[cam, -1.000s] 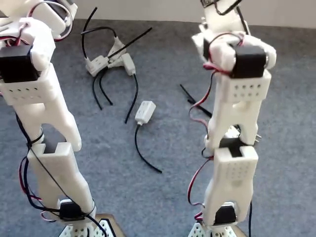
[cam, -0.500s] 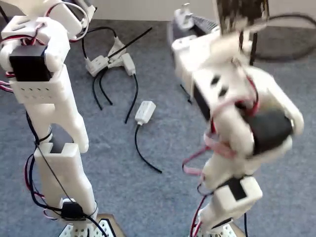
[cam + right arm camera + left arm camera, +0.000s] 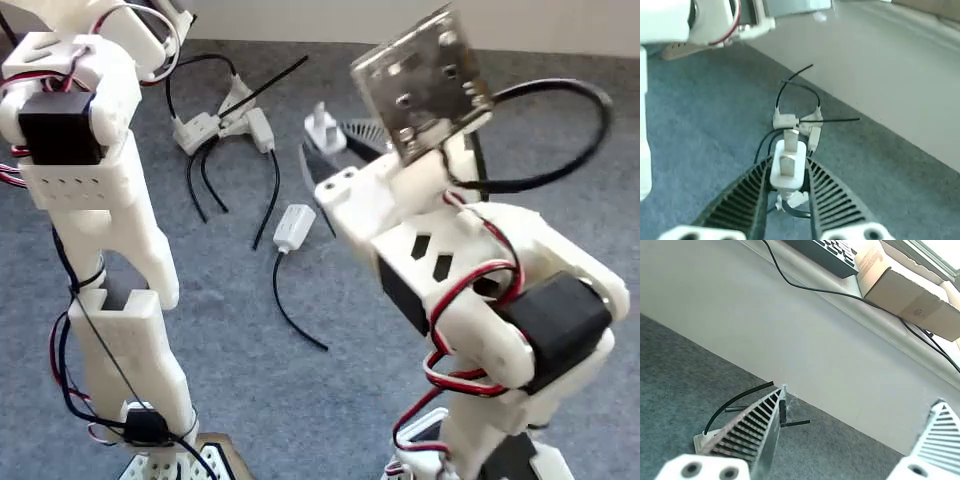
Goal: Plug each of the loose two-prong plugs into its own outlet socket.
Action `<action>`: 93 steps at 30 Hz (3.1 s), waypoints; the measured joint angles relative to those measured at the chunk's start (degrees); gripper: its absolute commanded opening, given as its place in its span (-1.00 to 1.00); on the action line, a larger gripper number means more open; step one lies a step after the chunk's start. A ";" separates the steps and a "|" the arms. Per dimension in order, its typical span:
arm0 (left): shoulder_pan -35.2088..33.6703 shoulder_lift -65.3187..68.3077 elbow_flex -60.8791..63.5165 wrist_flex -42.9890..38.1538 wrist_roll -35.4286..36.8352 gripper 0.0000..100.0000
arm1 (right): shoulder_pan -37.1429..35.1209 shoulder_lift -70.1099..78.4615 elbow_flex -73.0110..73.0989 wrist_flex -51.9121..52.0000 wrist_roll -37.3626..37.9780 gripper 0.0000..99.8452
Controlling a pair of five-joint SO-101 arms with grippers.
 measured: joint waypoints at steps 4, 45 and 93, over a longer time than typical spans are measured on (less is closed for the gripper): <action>1.23 0.00 0.00 0.09 0.00 -0.36 | 0.00 -5.10 11.34 0.00 1.49 -0.98; 40.00 -33.93 35.78 11.78 -19.87 -0.47 | 9.67 -41.85 74.99 -27.87 1.49 -0.98; 34.02 -109.71 161.49 -63.03 -23.47 -0.47 | 1.41 -41.32 64.79 -14.07 2.73 -0.98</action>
